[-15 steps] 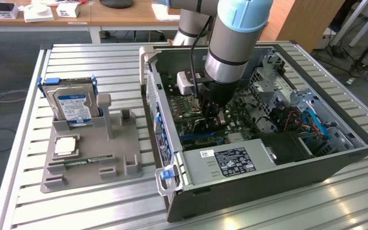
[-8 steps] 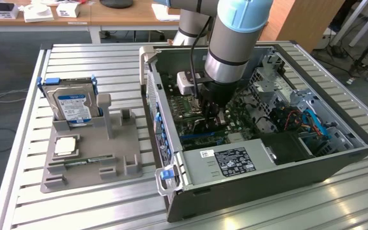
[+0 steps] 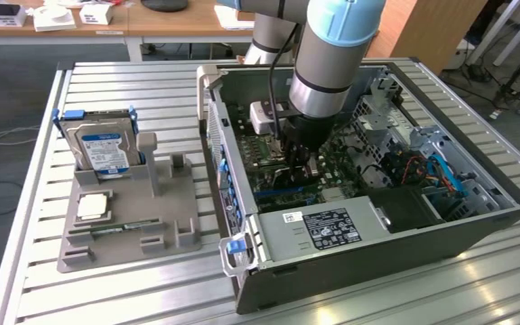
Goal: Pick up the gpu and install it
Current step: 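Insert the gpu into the slot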
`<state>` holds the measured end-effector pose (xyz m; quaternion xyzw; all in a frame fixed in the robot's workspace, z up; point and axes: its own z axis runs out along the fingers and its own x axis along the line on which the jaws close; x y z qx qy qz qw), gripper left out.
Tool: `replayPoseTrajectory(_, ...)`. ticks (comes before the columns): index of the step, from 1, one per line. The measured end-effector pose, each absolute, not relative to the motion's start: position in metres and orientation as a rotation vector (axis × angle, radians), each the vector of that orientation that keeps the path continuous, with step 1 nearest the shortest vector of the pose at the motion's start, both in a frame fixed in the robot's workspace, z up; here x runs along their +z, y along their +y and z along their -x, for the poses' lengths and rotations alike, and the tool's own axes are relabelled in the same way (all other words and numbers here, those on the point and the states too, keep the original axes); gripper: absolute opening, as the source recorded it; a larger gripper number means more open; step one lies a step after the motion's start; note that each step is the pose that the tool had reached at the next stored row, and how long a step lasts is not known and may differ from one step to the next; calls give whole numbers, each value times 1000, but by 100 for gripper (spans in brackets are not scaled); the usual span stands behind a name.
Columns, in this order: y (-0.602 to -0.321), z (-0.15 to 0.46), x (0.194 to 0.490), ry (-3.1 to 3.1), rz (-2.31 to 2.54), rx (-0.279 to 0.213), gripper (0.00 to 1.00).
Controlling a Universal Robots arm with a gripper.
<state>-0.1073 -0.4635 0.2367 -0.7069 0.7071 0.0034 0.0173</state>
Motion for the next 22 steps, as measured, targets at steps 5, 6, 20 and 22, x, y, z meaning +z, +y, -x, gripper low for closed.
replayPoseTrajectory(5, -463, 107, 236, 2196, 2196, 11, 28)
replayPoseTrajectory(6, -463, 107, 236, 2196, 2196, 11, 28)
replayPoseTrajectory(20, -464, 107, 236, 2197, 2197, 10, 28)
replayPoseTrajectory(22, -463, 107, 236, 2196, 2196, 11, 35)
